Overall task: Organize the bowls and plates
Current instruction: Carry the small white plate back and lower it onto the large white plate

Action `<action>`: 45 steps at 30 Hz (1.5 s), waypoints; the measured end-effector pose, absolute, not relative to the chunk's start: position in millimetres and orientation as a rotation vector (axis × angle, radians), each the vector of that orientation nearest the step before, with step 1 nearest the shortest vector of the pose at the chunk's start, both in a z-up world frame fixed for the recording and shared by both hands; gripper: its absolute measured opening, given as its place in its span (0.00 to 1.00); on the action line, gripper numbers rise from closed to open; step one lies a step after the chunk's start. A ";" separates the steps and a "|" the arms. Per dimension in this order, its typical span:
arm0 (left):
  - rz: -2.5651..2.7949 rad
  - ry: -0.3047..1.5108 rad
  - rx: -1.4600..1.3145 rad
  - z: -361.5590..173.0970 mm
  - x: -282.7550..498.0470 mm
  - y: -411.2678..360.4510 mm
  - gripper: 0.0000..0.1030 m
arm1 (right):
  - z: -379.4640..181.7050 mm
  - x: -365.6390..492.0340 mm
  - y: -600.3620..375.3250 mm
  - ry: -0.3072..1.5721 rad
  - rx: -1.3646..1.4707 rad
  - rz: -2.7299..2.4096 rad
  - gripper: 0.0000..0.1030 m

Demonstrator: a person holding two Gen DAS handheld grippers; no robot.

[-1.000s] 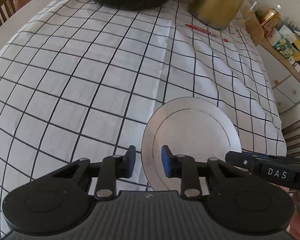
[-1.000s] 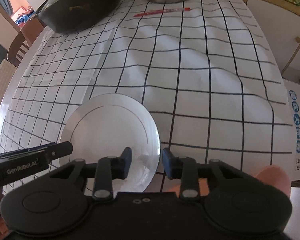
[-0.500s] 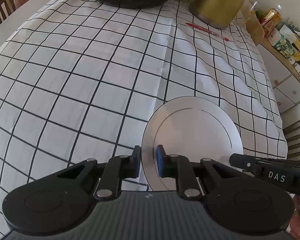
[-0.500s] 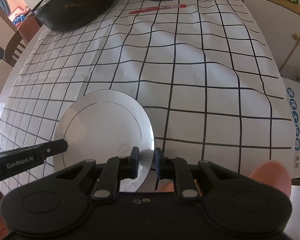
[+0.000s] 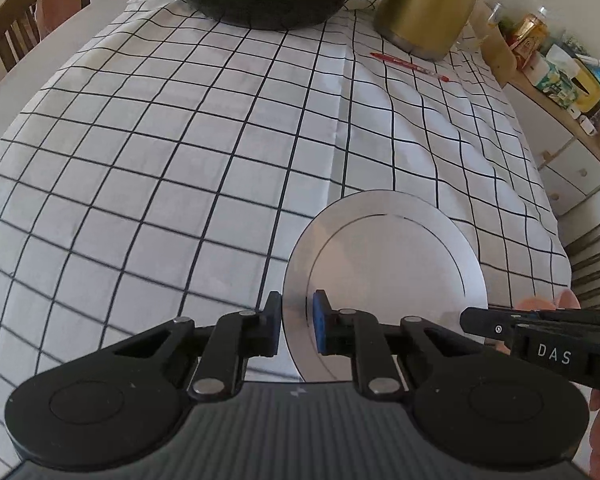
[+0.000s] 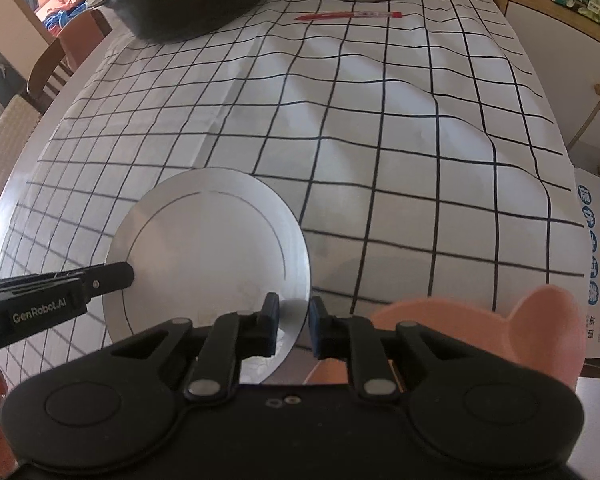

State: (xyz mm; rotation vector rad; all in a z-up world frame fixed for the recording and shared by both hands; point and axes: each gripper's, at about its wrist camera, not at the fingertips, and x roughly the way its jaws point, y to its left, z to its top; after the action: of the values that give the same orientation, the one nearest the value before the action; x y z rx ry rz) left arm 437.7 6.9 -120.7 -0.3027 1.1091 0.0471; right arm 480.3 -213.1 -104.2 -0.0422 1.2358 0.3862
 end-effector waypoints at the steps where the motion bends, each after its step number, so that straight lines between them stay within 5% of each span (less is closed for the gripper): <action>1: 0.046 1.108 -0.298 -118.8 434.4 7.3 0.15 | -102.4 476.5 -212.4 1.234 -0.044 0.386 0.14; 25: 0.030 1.088 -0.311 -67.2 307.0 43.8 0.15 | -45.9 345.2 -173.2 1.210 -0.091 0.361 0.14; 45: 0.094 1.123 -0.339 -75.1 190.3 94.1 0.15 | -51.9 242.2 -126.5 1.266 -0.158 0.454 0.14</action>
State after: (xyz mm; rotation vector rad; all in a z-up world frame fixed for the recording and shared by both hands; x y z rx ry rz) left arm 190.3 94.1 -75.1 -0.3392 1.1228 0.0942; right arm 242.2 -126.5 -51.9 -0.1576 1.2662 0.4537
